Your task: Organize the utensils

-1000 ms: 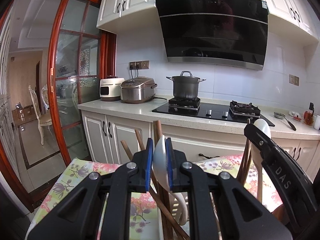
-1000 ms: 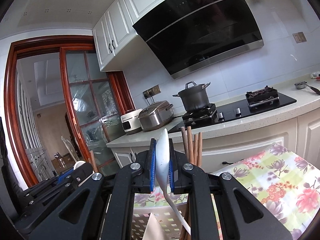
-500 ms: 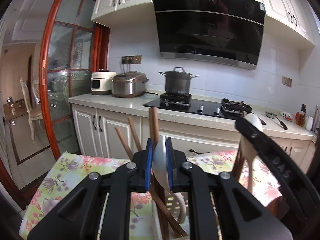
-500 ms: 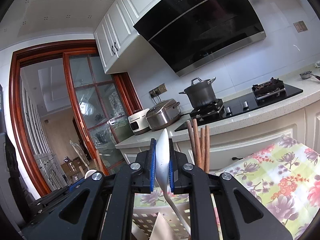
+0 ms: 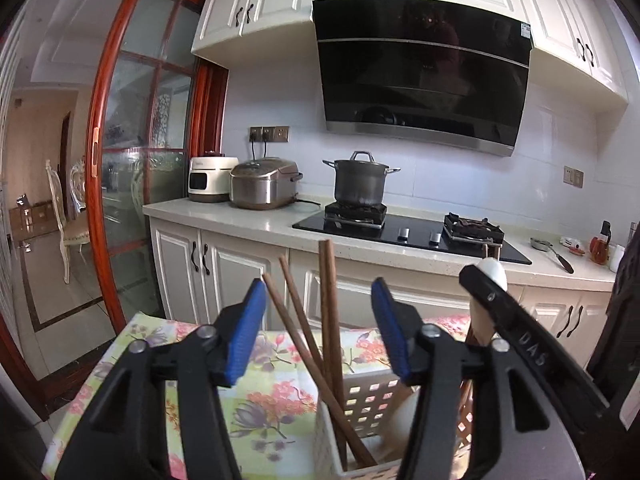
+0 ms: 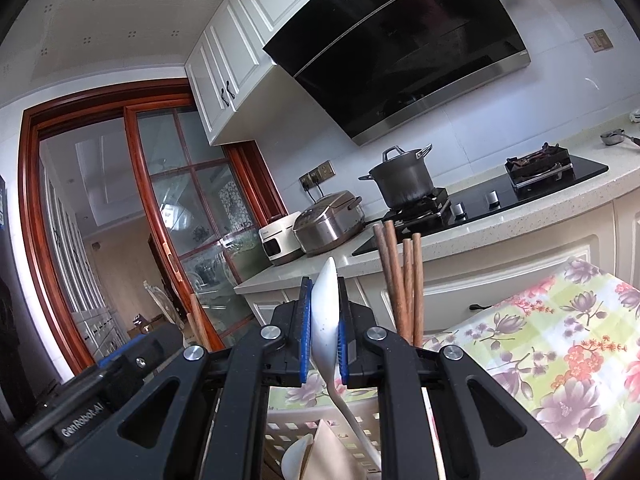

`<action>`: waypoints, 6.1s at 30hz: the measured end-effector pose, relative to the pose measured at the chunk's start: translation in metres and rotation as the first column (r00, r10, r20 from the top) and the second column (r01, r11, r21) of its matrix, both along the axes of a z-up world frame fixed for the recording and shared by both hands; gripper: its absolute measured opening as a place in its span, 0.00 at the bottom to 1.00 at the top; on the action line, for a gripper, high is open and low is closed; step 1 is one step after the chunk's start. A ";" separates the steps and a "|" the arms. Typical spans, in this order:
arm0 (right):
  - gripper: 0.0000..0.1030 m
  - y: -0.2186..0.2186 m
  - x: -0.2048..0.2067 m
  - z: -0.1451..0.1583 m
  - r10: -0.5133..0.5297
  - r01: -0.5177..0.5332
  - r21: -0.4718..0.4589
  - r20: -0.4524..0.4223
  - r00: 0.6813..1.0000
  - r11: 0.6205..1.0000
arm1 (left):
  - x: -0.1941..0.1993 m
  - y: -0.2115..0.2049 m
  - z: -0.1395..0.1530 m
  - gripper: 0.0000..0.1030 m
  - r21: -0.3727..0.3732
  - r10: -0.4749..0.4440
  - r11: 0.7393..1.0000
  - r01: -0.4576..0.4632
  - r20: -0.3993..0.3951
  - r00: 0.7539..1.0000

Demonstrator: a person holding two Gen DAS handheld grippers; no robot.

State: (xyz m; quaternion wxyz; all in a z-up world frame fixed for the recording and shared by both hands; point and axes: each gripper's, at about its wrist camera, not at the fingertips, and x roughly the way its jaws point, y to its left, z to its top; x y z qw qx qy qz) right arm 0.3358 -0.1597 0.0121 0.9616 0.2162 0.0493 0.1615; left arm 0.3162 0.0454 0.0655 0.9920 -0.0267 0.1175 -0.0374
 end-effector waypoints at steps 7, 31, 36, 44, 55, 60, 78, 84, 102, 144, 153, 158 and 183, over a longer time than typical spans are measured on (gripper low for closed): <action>0.12 0.010 0.001 -0.002 0.012 -0.012 -0.015 0.008 1.000 1.000 | -0.008 0.016 0.005 0.61 -0.022 0.027 0.999 -0.027 0.009 1.000; 0.17 0.001 -0.021 -0.002 0.013 -0.013 -0.006 -0.007 1.000 1.000 | -0.022 0.012 0.004 0.71 -0.007 0.047 0.999 -0.048 -0.021 0.999; 0.28 -0.012 -0.039 0.001 0.020 -0.022 -0.045 -0.040 0.999 0.999 | -0.037 0.011 0.003 0.81 -0.012 0.080 0.997 -0.080 -0.027 0.996; 0.42 -0.033 -0.081 -0.005 0.040 -0.058 -0.161 -0.113 0.993 0.985 | -0.075 -0.004 -0.013 0.95 0.044 0.117 0.992 -0.115 -0.049 0.992; 0.52 -0.046 -0.147 -0.026 0.017 -0.075 -0.297 -0.192 0.981 0.952 | -0.145 -0.021 -0.037 0.95 0.049 0.148 0.988 -0.144 -0.100 0.984; 0.62 -0.051 -0.172 -0.030 -0.003 -0.067 -0.343 -0.198 0.980 0.937 | -0.167 -0.027 -0.041 0.95 0.073 0.184 0.981 -0.177 -0.098 0.978; 0.79 -0.058 -0.209 -0.018 -0.025 -0.053 -0.432 -0.173 0.985 0.900 | -0.199 -0.051 -0.044 0.95 0.154 0.115 0.983 -0.100 -0.091 0.989; 0.81 -0.058 -0.211 -0.016 -0.025 -0.053 -0.444 -0.169 0.985 0.894 | -0.203 -0.049 -0.038 0.95 0.149 0.103 0.985 -0.088 -0.098 0.990; 0.82 -0.057 -0.209 -0.013 -0.034 -0.045 -0.453 -0.165 0.986 0.891 | -0.203 -0.047 -0.039 0.95 0.149 0.106 0.985 -0.089 -0.111 0.988; 0.82 -0.056 -0.210 -0.017 -0.029 -0.049 -0.461 -0.160 0.987 0.886 | -0.202 -0.047 -0.046 0.95 0.129 0.100 0.988 -0.082 -0.137 0.986; 0.82 -0.056 -0.210 -0.018 -0.027 -0.049 -0.463 -0.156 0.987 0.885 | -0.204 -0.046 -0.044 0.95 0.117 0.107 0.989 -0.092 -0.133 0.985; 0.82 -0.056 -0.211 -0.018 -0.028 -0.049 -0.463 -0.157 0.987 0.885 | -0.207 -0.047 -0.042 0.95 0.126 0.116 0.987 -0.100 -0.125 0.985; 0.82 -0.054 -0.211 -0.019 -0.030 -0.050 -0.472 -0.162 0.986 0.880 | -0.194 -0.038 -0.049 0.95 0.119 0.101 0.990 -0.079 -0.194 0.976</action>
